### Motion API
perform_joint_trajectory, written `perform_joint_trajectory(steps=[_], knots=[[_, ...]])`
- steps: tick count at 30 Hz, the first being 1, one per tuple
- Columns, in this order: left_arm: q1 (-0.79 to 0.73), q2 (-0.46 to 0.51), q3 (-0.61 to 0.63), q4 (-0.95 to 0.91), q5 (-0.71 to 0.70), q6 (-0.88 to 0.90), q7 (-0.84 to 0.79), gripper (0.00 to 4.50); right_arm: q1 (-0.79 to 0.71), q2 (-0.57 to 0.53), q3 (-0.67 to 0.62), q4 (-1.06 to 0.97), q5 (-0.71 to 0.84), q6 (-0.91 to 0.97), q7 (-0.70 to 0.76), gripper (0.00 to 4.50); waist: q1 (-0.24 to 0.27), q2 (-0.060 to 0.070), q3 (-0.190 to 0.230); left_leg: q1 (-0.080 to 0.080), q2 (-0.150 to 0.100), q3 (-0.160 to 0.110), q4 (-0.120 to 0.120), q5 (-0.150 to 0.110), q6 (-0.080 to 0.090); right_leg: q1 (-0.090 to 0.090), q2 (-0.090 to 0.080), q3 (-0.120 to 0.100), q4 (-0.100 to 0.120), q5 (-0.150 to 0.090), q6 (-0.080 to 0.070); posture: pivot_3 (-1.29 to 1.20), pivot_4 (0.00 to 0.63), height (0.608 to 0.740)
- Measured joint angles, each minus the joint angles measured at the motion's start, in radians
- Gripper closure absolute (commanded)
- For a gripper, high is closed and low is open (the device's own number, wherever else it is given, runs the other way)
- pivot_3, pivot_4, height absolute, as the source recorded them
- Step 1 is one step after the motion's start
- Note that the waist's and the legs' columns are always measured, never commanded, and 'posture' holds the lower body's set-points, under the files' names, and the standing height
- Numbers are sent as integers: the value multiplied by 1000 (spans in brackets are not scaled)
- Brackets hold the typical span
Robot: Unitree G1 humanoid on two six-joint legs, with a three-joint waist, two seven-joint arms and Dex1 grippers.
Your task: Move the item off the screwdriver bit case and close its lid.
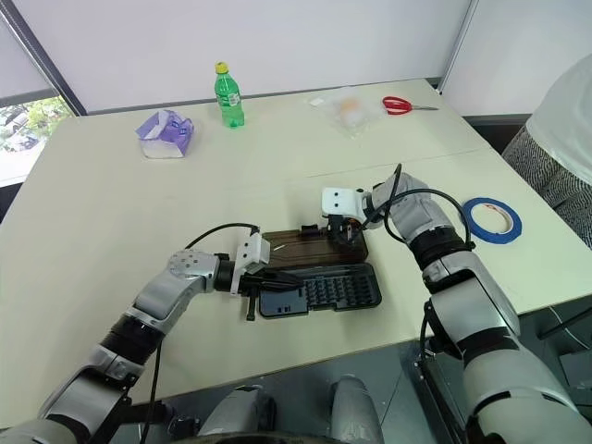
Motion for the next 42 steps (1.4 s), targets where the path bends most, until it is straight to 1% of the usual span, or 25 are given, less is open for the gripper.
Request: perform_joint_trajectory(steps=[4, 7, 11, 17, 21, 28, 34, 38, 42], knots=[[2, -2, 32, -7, -21, 45, 22, 4500, 52, -27, -1, -111, -31, -7, -33, 4343, 3, 0, 0, -1, 0, 0, 0, 0, 0, -1, 0, 0, 0, 0, 0, 0, 150, 740], [10, 6, 70, -26, -45, 104, 44, 4500, 112, -56, -6, -238, -56, 18, -59, 4343, 4, 2, 1, -3, 0, 0, 0, 0, 0, -4, 0, 1, 0, 0, 0, 0, 150, 740], [15, 28, 149, -72, -84, 186, 91, 4500, 169, -75, -9, -364, -91, 42, -92, 4343, 2, 2, 2, -6, 0, 1, -2, 0, 0, -9, 0, 1, 0, 0, 0, 0, 150, 740], [12, 35, 247, -120, -167, 295, 139, 4500, 206, -91, -8, -470, -139, 47, -146, 4343, -1, 4, 3, -18, 0, 1, -1, 1, -1, -20, 0, 1, 0, 0, 0, 0, 150, 740], [-14, 35, 309, -108, -200, 326, 180, 4500, 214, -91, -1, -512, -172, 33, -191, 4343, 2, 4, 5, -19, 0, 1, -1, 1, -1, -21, 0, 1, 0, 0, 0, 0, 150, 740], [-110, 33, 407, 22, -199, 308, 255, 4500, 231, -100, -2, -598, -227, 5, -270, 4343, 4, 4, 7, -19, -1, 1, -1, 1, -1, -21, 0, 1, 0, 0, 0, 0, 150, 740], [-197, 29, 454, 184, -168, 232, 331, 4500, 267, -105, -12, -691, -253, 39, -294, 4343, 4, 4, 10, -21, -1, 1, -1, 1, -1, -22, 0, 1, 0, 0, 0, 0, 150, 740], [-219, 22, 437, 296, -95, 125, 356, 4500, 291, -108, -22, -757, -256, 89, -294, 4343, 4, 4, 10, -21, -1, 1, -1, 1, -1, -23, 0, 1, 0, 0, 0, 0, 150, 740], [-217, 3, 375, 388, -32, 47, 308, 4500, 299, -111, -26, -795, -255, 121, -289, 4343, 4, 3, 10, -23, -1, 2, -1, 1, -1, -24, 0, 1, 0, 0, 0, 0, 150, 740]])
